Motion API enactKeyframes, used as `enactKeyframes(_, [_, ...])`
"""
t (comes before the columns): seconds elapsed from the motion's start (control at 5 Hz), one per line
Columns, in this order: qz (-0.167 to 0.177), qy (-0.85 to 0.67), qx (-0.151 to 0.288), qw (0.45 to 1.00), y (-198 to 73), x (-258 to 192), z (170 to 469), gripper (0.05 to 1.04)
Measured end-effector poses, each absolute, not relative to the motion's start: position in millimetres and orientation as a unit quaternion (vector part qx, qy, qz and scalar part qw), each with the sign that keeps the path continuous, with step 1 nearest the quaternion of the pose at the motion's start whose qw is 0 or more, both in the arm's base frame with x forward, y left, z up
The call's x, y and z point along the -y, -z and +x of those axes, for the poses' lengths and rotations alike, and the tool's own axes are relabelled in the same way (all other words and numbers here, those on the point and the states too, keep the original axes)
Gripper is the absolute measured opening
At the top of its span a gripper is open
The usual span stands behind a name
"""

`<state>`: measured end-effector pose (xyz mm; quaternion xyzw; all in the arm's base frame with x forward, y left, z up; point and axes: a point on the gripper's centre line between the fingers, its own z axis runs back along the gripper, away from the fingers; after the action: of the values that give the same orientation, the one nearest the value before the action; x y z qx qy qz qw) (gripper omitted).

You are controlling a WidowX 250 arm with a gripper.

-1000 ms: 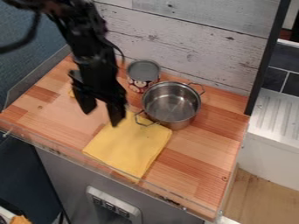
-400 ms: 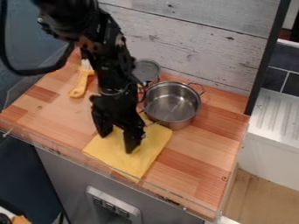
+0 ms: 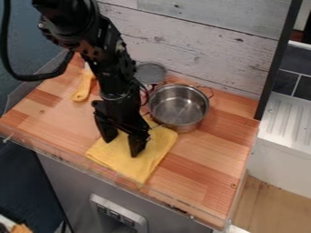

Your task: Move the yellow cloth to the bottom left of the table

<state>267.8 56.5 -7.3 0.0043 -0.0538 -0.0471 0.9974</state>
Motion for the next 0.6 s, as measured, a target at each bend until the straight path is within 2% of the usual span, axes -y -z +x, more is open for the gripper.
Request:
enactKeyframes(0.2, [0.021,0.048,0.081,0.995,7,-82,273,1.000])
enactKeyframes(0.6, [0.055,0.023,0.086,0.995,6,-131,270,1.001])
